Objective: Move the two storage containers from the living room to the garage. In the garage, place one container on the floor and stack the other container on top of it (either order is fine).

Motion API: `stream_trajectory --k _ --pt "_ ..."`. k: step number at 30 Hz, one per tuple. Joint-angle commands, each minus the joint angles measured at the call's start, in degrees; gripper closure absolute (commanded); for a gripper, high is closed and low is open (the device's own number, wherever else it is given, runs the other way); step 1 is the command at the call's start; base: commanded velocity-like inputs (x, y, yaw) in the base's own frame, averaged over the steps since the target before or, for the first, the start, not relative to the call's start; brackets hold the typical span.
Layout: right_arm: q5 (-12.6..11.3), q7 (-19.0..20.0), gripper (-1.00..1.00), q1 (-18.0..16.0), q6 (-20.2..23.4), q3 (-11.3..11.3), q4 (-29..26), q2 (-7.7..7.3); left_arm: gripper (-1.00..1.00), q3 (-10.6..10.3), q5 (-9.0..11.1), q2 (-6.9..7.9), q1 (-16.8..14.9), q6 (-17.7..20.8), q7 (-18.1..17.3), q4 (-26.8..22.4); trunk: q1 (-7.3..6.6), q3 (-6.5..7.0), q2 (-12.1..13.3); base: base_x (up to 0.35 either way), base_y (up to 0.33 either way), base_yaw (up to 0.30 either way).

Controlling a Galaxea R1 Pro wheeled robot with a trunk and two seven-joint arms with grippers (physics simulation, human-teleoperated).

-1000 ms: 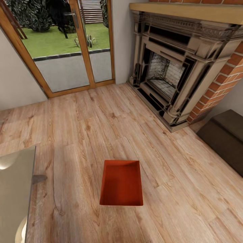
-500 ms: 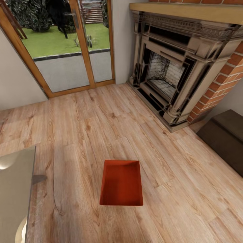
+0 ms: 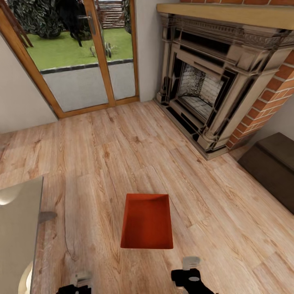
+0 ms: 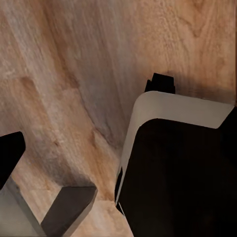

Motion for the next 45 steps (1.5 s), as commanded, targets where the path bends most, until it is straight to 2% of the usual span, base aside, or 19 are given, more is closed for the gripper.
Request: stream_trajectory --k 1,4,7,8,11,15,23,26,27,29,32,36,43,44,45 --pt "-0.6 -0.5 -1.00 -2.3 1.0 0.5 -0.1 0.10 -1.00 0.0 0.8 -0.16 -1.0 2.6 1.0 -2.3 0.01 -0.05 0.0 0.000 0.000 0.000" --pt "-0.7 -0.6 -1.00 -5.9 1.0 0.5 0.4 1.01 -1.00 0.0 1.0 -0.41 -3.9 4.4 1.5 -3.6 0.01 -0.05 0.0 0.000 0.000 0.000" --pt "-1.8 -1.1 -1.00 -8.0 -1.7 0.5 0.8 2.30 -1.00 0.0 1.5 -1.18 -8.3 4.5 1.6 -1.1 0.01 -0.05 0.0 0.000 0.000 0.000" --pt "-2.3 -2.5 -1.00 -8.5 -5.5 0.5 2.1 2.98 -1.00 0.0 1.4 -2.54 -10.8 2.2 1.7 2.5 0.01 -0.05 0.0 0.000 0.000 0.000" --pt "-2.5 -4.9 -1.00 -9.1 -9.3 0.5 4.1 3.32 -1.00 -0.1 1.4 -3.52 -12.2 -3.5 1.9 5.5 0.01 -0.05 0.0 0.000 0.000 0.000" --pt "-2.7 -6.0 -1.00 -10.0 -11.1 0.5 5.1 3.29 -1.00 -0.3 1.0 -4.31 -12.8 -7.3 1.9 8.0 0.01 -0.05 0.0 0.000 0.000 0.000" --pt "-2.5 -5.5 -1.00 -10.2 -12.7 0.5 5.3 3.28 -1.00 -0.7 0.6 -4.51 -12.9 -10.1 1.8 10.3 0.01 -0.05 0.0 0.000 0.000 0.000" --pt "-2.0 -4.6 -1.00 -10.2 -12.8 0.8 5.4 2.98 -1.00 -0.7 0.5 -4.69 -12.9 -15.0 1.7 10.3 0.01 -0.05 0.0 0.000 0.000 0.000" --pt "-1.9 -4.0 -1.00 -10.2 -12.8 0.9 5.4 2.80 -1.00 -0.7 0.5 -5.08 -12.9 -17.8 1.7 10.3 0.01 -0.05 0.0 0.000 0.000 0.000" --pt "-2.0 -2.9 -1.00 -10.2 -12.8 1.0 5.6 2.65 -1.00 -0.8 0.5 -5.95 -12.9 -19.5 1.7 10.7 0.01 -0.05 0.0 0.000 0.000 0.000" --pt "-2.0 -1.8 -1.00 -10.1 -12.7 1.0 7.2 2.69 -1.00 -0.8 0.3 -6.23 -12.9 -20.8 1.6 14.2 0.01 -0.05 0.0 0.000 0.000 0.000" --pt "-1.8 -1.4 -1.00 -10.1 -13.4 1.0 10.4 2.72 -1.00 -0.8 0.1 -5.78 -12.9 -22.6 1.5 17.8 0.01 -0.05 0.0 0.000 0.000 0.000" --pt "-1.5 -1.3 -1.00 -10.1 -14.5 1.1 11.1 2.69 -1.00 -0.8 0.0 -5.69 -12.9 -23.1 1.4 18.7 0.01 -0.05 0.0 0.000 0.000 0.000" --pt "-1.1 -0.9 -1.00 -10.1 -16.7 1.1 11.2 2.64 -1.00 -0.8 0.0 -5.50 -12.9 -23.1 1.4 18.8 0.01 -0.05 0.0 0.000 0.000 0.000" --pt "-1.1 -0.7 -1.00 -10.1 -16.9 1.1 11.2 2.64 -1.00 -0.8 0.0 -5.50 -12.9 -23.0 1.4 18.8 0.01 -0.05 0.0 0.000 0.000 0.000"
